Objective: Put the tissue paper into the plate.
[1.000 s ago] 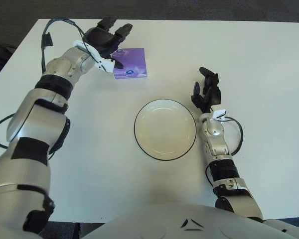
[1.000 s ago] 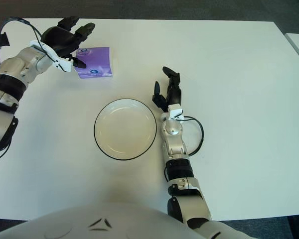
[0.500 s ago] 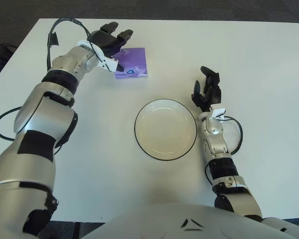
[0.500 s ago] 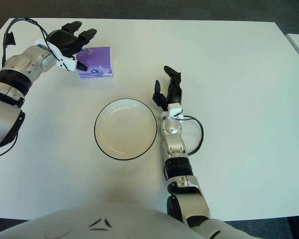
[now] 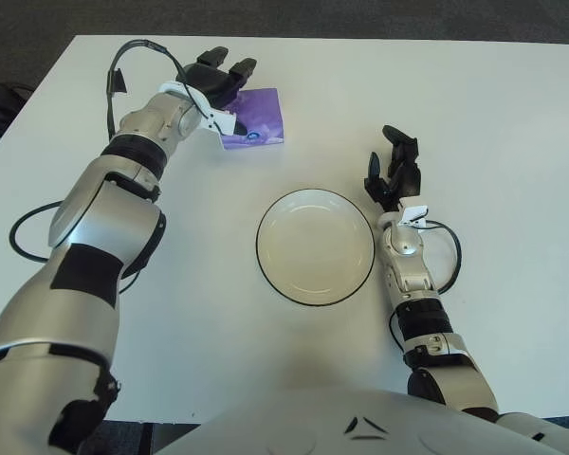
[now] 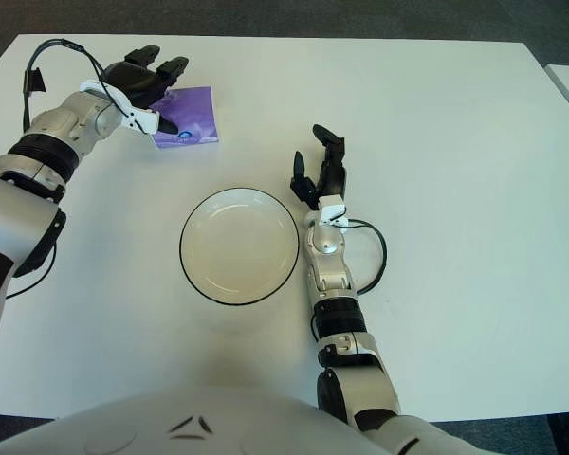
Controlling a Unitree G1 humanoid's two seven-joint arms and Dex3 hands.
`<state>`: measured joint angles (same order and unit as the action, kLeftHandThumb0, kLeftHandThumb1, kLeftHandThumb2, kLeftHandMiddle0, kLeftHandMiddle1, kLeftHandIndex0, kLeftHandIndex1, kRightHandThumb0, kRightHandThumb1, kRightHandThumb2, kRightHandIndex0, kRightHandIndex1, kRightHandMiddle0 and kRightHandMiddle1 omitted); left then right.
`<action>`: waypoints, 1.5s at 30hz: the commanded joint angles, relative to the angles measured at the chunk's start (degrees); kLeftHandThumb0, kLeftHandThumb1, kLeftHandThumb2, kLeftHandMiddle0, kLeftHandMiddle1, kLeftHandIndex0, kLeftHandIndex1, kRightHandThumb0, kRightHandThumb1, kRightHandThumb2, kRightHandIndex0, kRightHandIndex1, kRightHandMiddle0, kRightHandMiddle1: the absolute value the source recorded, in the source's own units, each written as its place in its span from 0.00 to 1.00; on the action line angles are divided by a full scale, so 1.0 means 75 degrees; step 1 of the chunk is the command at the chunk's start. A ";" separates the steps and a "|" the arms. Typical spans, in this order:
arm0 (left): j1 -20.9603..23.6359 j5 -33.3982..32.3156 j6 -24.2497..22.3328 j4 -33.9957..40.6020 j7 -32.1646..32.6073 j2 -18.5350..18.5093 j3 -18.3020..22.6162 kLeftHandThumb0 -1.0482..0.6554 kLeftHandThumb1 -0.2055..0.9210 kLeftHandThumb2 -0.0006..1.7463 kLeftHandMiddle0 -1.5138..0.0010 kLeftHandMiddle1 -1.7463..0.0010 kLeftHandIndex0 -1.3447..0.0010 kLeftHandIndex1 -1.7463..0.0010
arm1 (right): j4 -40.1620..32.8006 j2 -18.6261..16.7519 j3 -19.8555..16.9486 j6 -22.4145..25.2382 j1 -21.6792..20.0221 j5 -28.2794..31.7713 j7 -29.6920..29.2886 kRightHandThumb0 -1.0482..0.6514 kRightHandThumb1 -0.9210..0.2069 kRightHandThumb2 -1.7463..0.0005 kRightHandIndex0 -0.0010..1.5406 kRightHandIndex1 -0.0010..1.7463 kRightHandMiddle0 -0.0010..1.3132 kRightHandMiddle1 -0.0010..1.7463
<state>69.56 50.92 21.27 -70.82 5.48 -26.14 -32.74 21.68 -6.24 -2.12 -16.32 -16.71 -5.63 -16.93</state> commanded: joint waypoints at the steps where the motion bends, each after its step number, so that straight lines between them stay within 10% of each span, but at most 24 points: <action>1: 0.0159 -0.0079 -0.0104 -0.0097 -0.0113 0.0018 -0.0049 0.00 1.00 0.14 1.00 1.00 1.00 1.00 | 0.0703 -0.0078 -0.0050 0.0703 0.0686 0.0040 -0.0040 0.30 0.00 0.66 0.31 0.01 0.00 0.47; 45: 0.0061 -0.0080 -0.0638 -0.0517 -0.0299 0.0721 -0.0588 0.00 1.00 0.18 1.00 1.00 1.00 1.00 | 0.0778 -0.0142 -0.0119 0.0606 0.0702 0.0025 -0.0307 0.30 0.00 0.66 0.31 0.00 0.00 0.49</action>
<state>69.69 50.17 16.84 -74.36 3.56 -21.55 -36.36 21.88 -6.91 -2.25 -16.34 -16.88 -6.05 -19.08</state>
